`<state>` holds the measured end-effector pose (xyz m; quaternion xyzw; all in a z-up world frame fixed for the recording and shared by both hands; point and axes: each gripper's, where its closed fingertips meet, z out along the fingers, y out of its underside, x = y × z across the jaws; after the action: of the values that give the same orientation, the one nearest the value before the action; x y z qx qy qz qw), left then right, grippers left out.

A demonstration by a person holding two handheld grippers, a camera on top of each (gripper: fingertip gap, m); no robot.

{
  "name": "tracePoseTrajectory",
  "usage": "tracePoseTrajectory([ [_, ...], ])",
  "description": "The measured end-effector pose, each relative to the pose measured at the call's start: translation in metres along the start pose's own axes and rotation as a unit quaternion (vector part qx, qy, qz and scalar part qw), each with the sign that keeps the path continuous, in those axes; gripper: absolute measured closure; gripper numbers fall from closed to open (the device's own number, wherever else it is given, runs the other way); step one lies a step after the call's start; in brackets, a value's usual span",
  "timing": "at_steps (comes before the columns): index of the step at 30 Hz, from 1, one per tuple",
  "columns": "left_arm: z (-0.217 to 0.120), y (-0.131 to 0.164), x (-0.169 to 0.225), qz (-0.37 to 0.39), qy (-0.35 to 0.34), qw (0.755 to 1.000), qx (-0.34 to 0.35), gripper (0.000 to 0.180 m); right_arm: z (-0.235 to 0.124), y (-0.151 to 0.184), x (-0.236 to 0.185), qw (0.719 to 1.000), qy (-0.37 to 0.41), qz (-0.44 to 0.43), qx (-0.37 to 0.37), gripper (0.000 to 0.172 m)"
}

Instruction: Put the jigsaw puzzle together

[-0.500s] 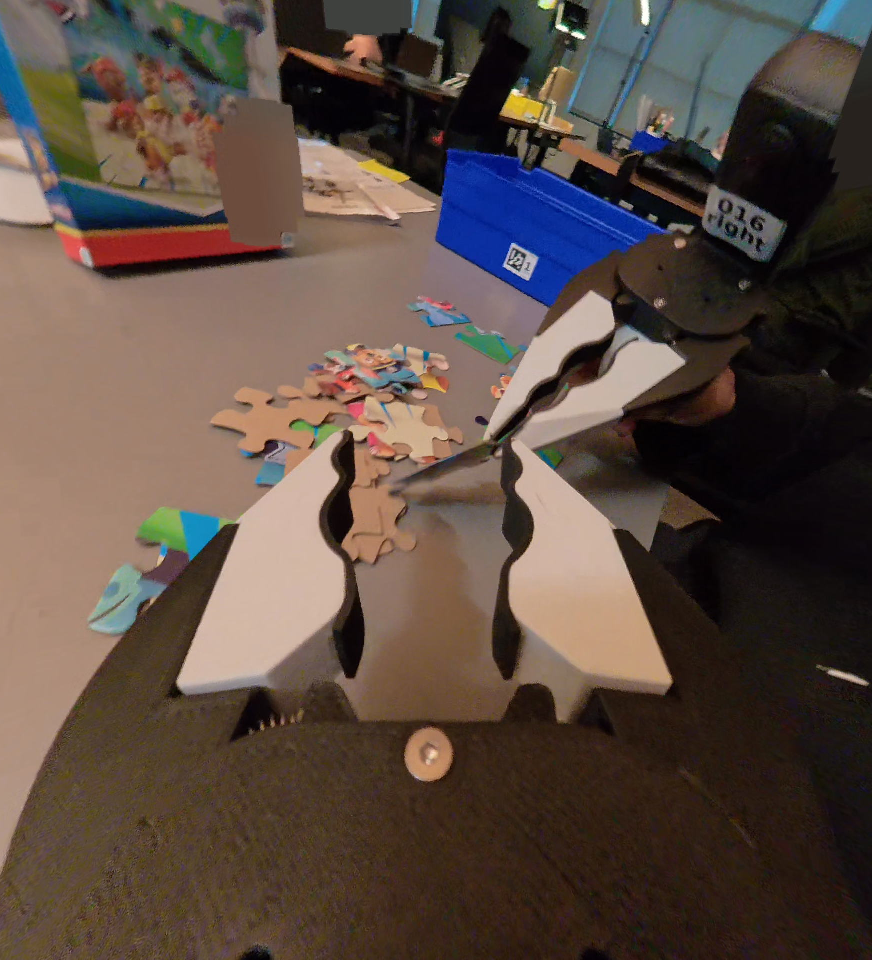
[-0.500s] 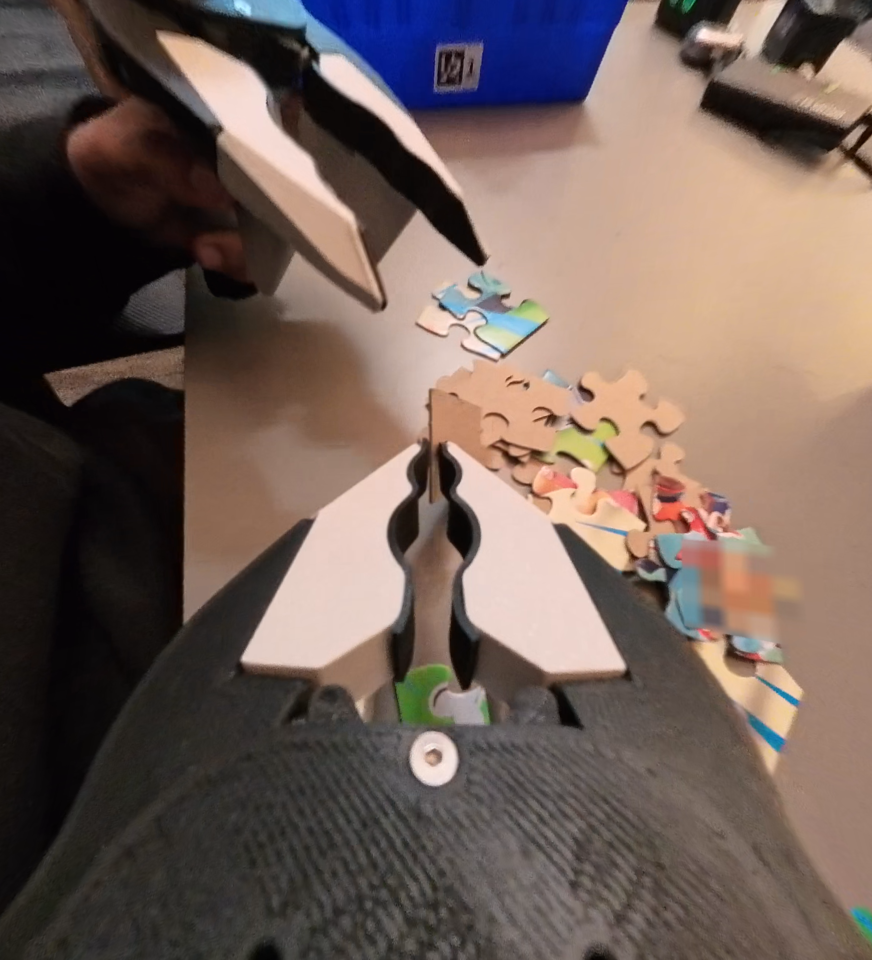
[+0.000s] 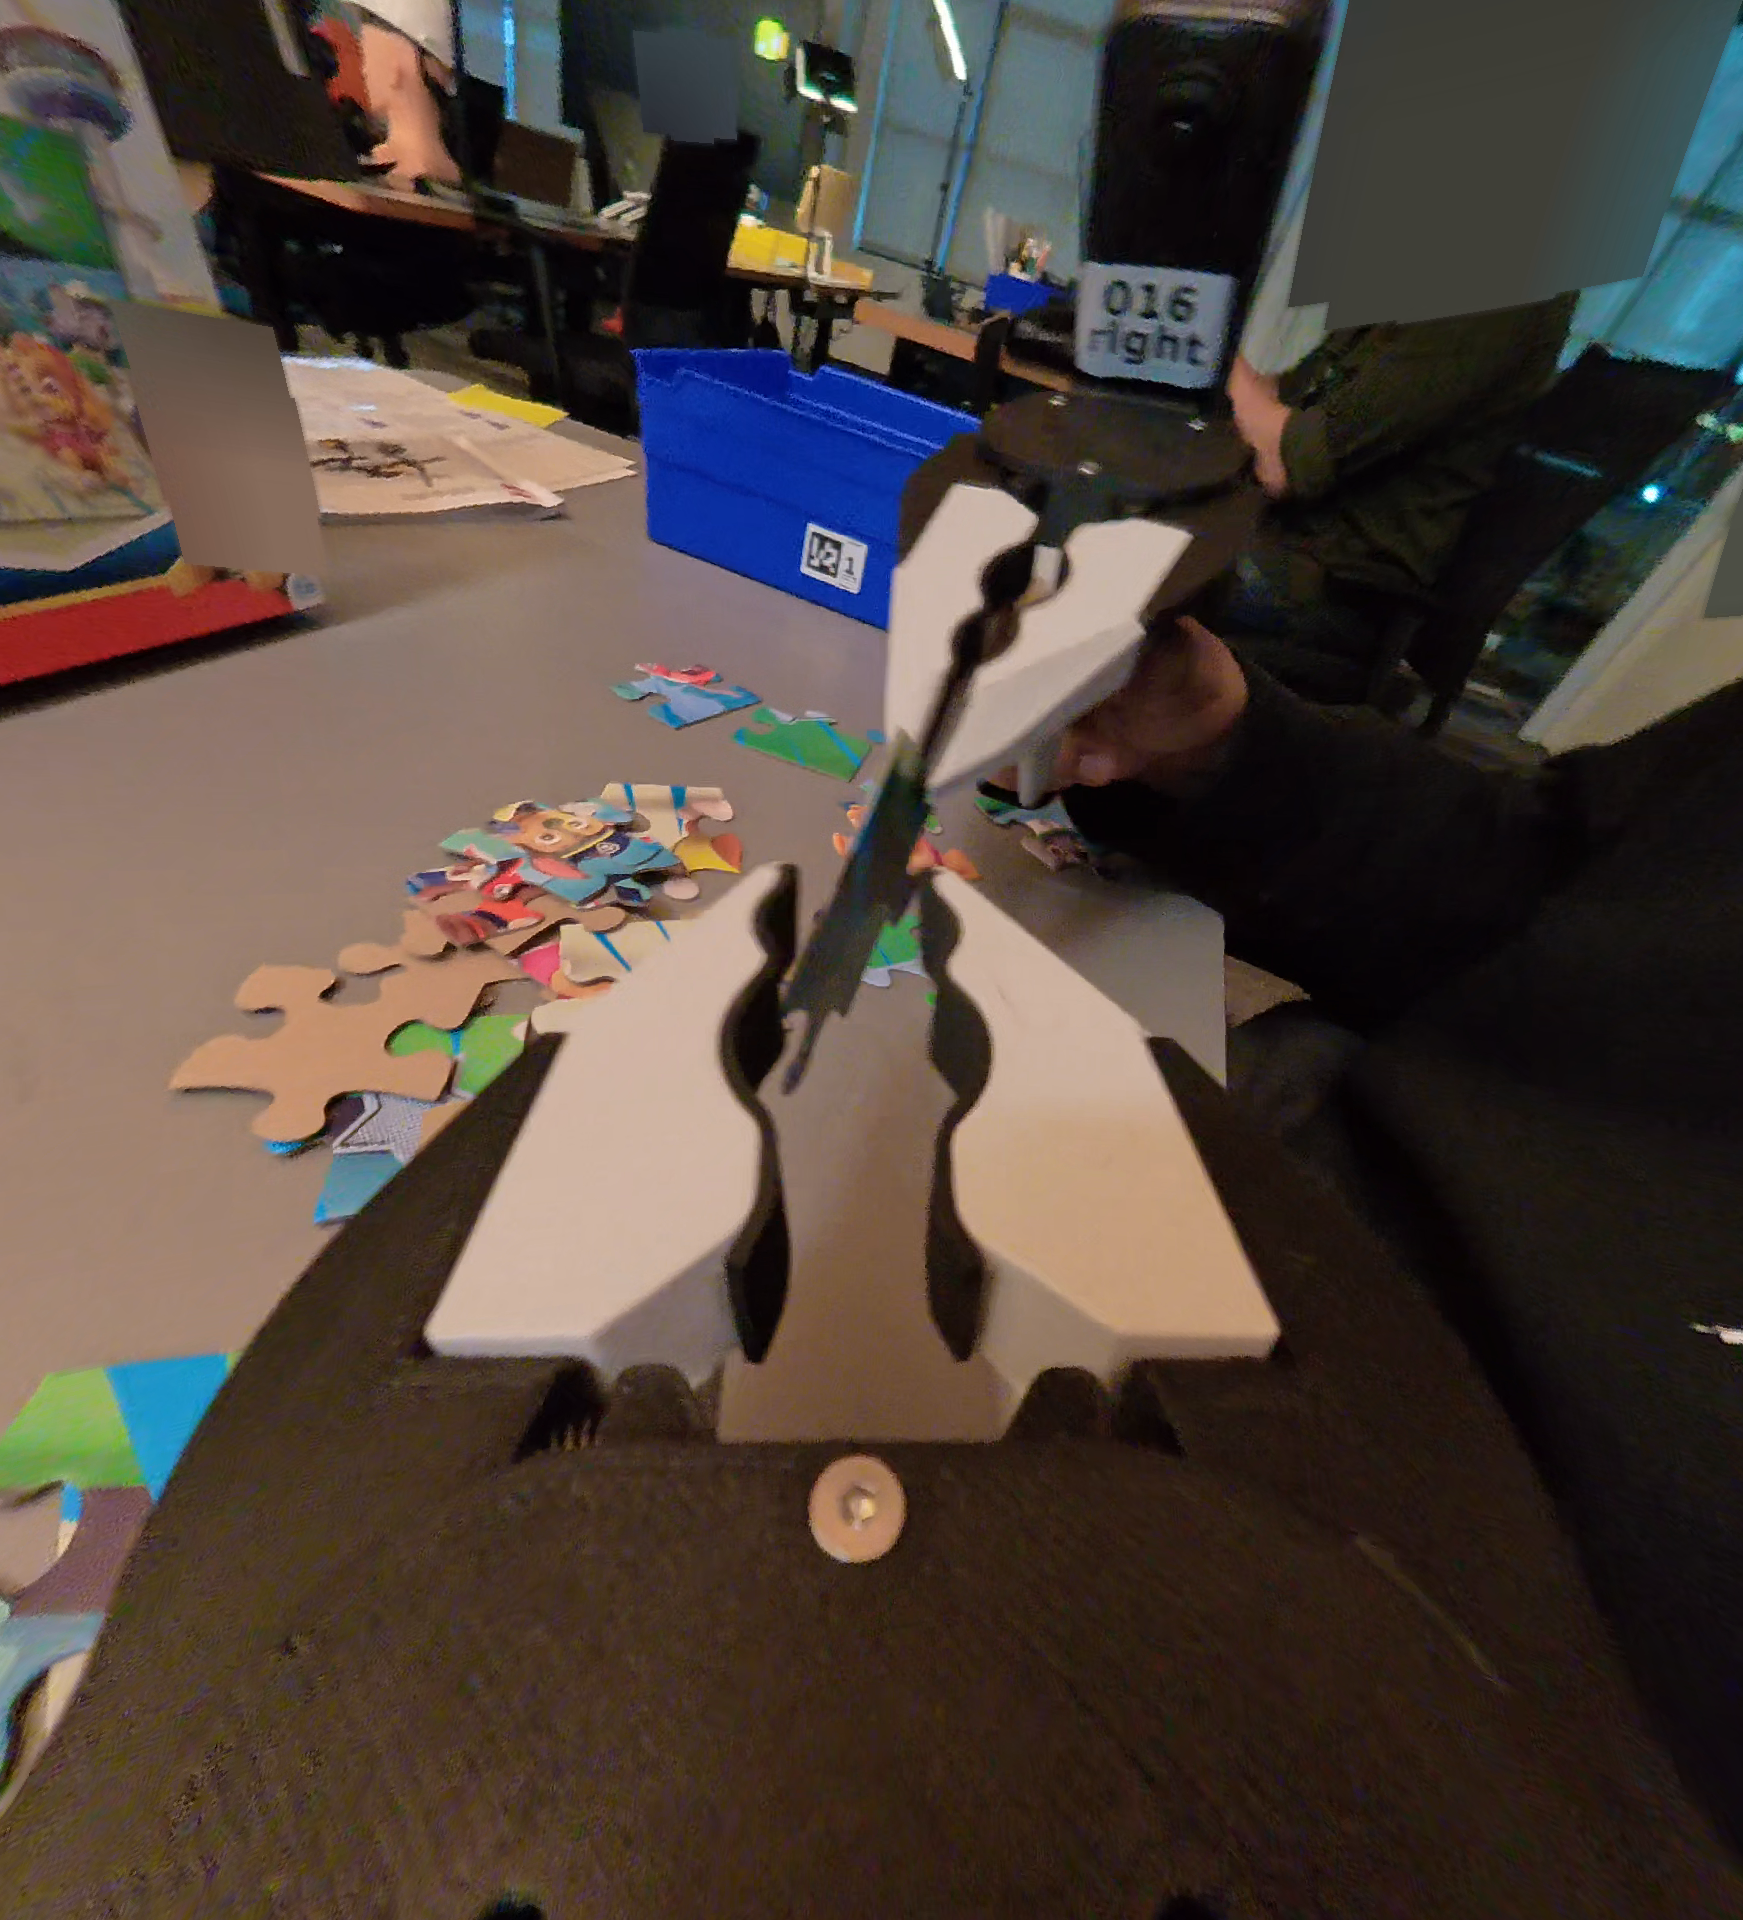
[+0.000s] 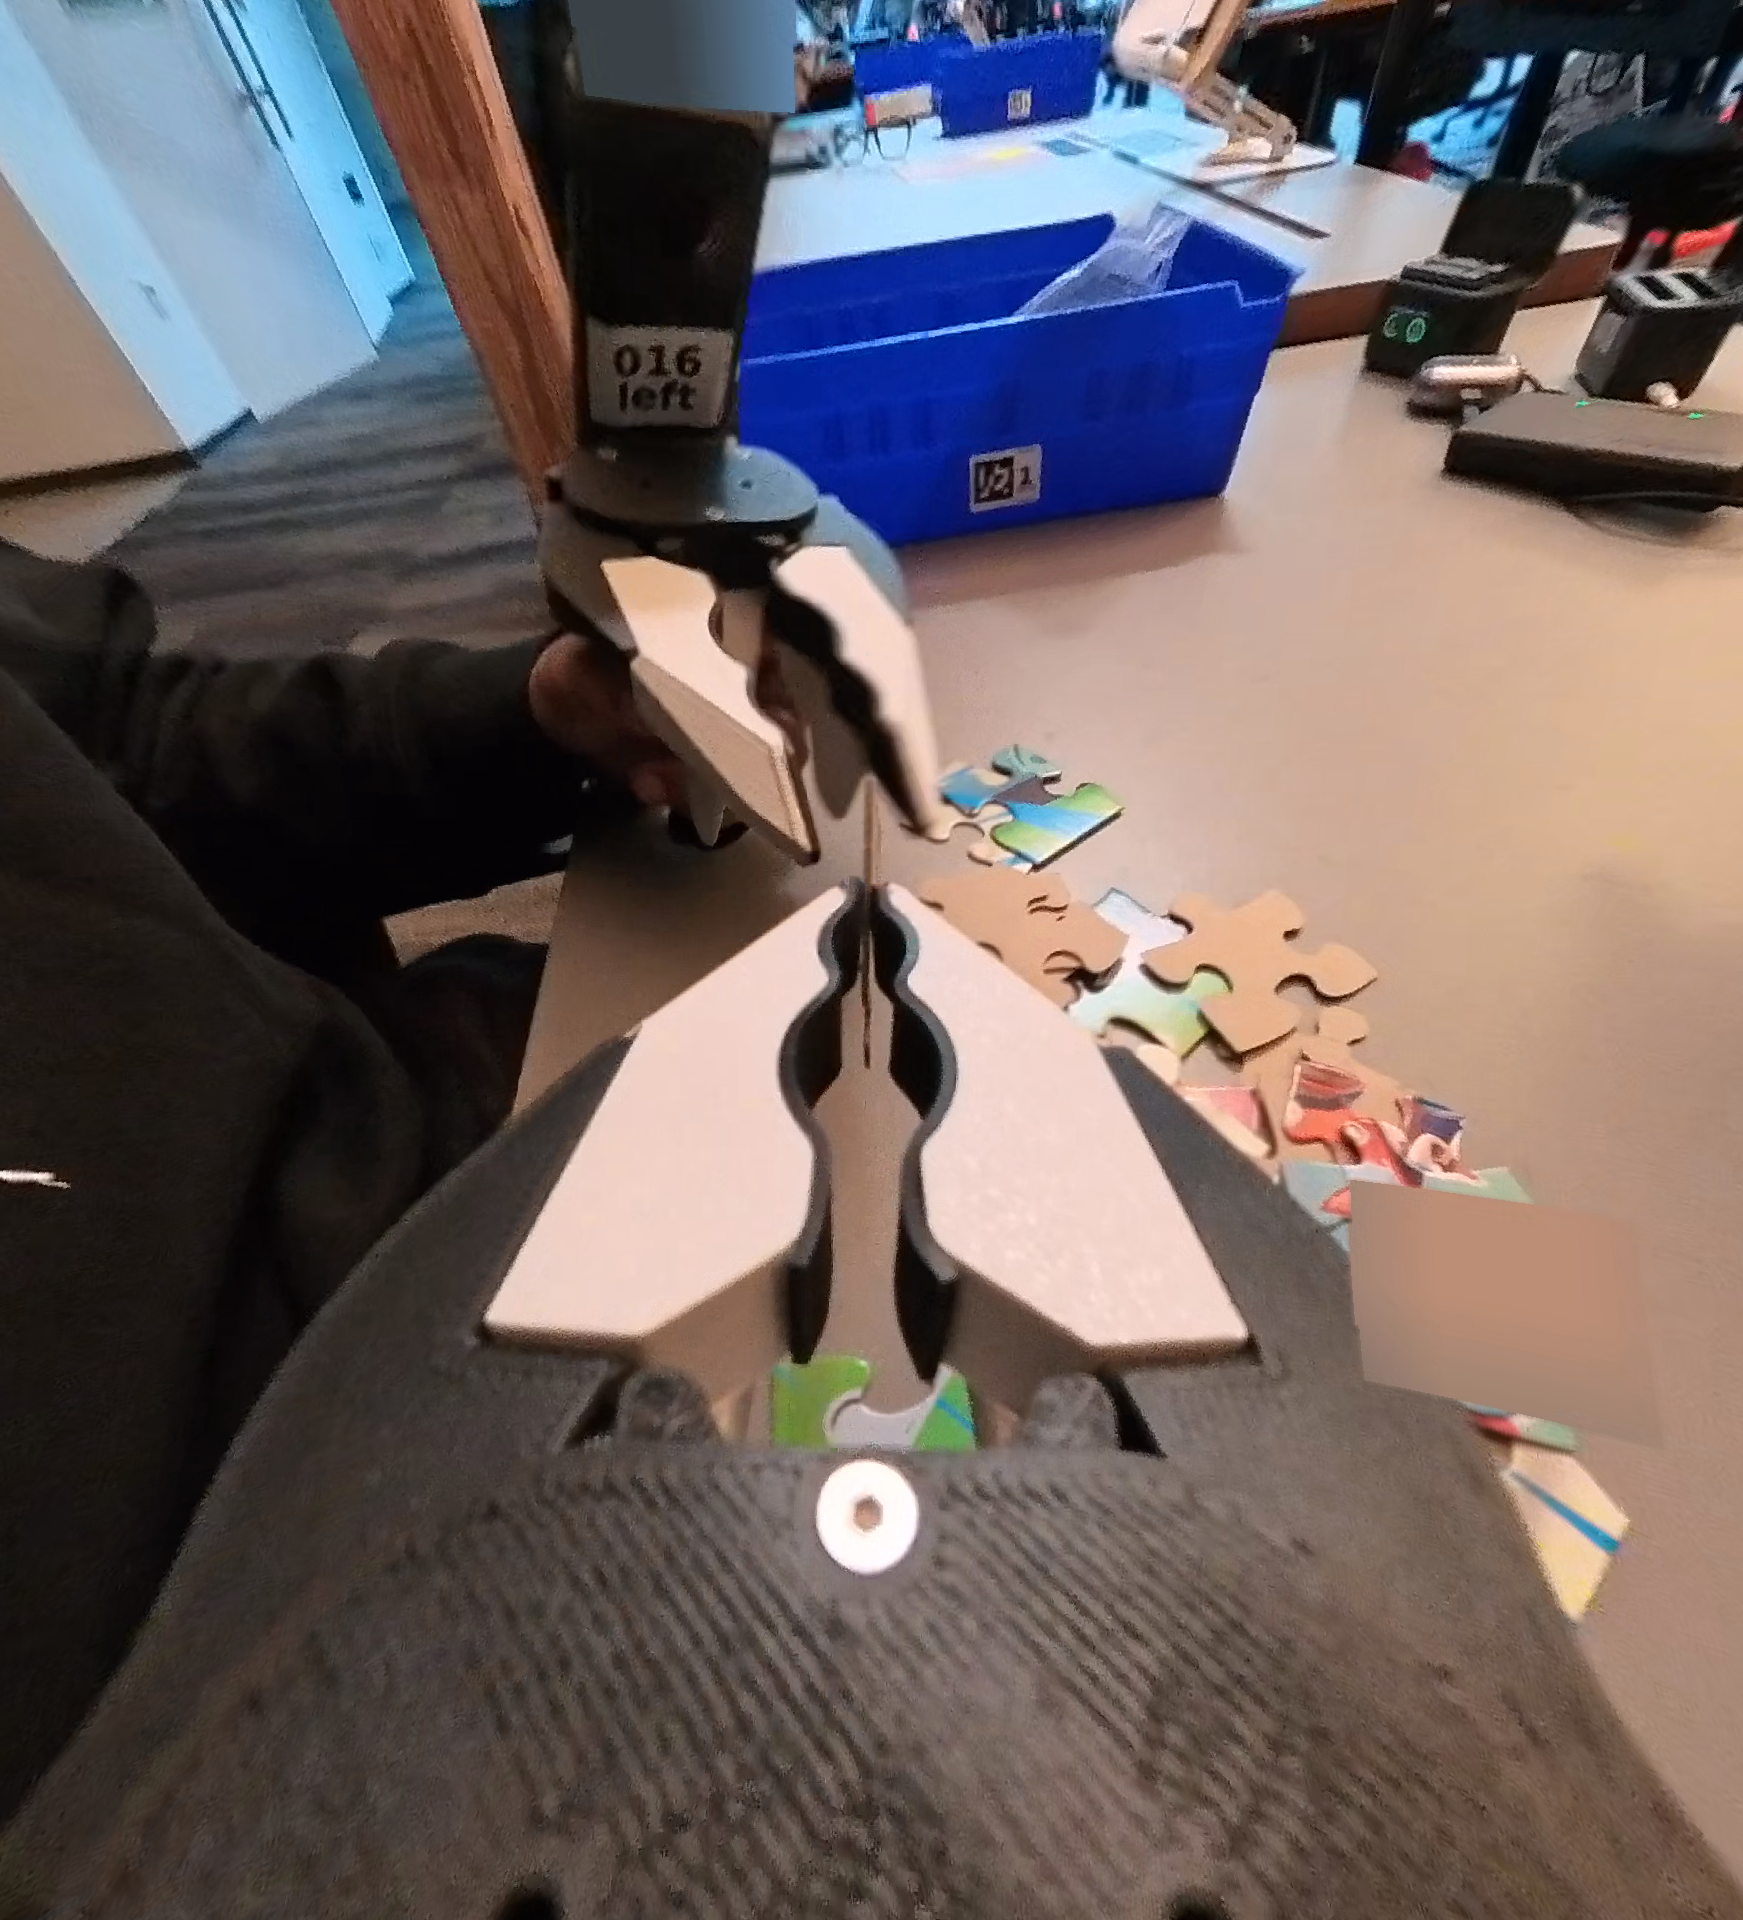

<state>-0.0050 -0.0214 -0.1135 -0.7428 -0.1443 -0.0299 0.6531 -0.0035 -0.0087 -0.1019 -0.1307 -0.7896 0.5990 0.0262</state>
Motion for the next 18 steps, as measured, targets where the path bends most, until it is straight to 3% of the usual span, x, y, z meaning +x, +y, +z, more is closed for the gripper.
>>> tracePoseTrajectory([
  [2, 0.003, 0.003, 0.000, 0.014, -0.006, 1.000, -0.012, 0.179, -0.004, -0.005, 0.006, 1.000, -0.001, 0.007, 0.021, 0.171],
  [4, 0.007, 0.006, 0.001, 0.011, -0.003, 1.000, -0.027, 0.180, -0.008, -0.009, 0.016, 0.999, 0.017, 0.007, 0.040, 0.168],
  [6, 0.008, 0.008, -0.014, 0.016, -0.044, 0.998, -0.048, 0.180, -0.014, -0.009, 0.035, 0.996, 0.068, -0.001, 0.053, 0.147],
  [8, 0.002, 0.004, -0.039, 0.009, -0.099, 0.994, -0.051, 0.180, -0.020, -0.003, 0.051, 0.993, 0.110, -0.004, 0.042, 0.141],
  [12, -0.022, -0.001, -0.109, -0.105, -0.211, 0.970, -0.054, 0.180, -0.039, 0.019, 0.088, 0.970, 0.238, -0.032, -0.022, 0.141],
  [18, -0.053, -0.002, -0.178, -0.235, -0.246, 0.939, -0.050, 0.180, -0.054, 0.039, 0.096, 0.938, 0.313, -0.088, -0.117, 0.131],
])
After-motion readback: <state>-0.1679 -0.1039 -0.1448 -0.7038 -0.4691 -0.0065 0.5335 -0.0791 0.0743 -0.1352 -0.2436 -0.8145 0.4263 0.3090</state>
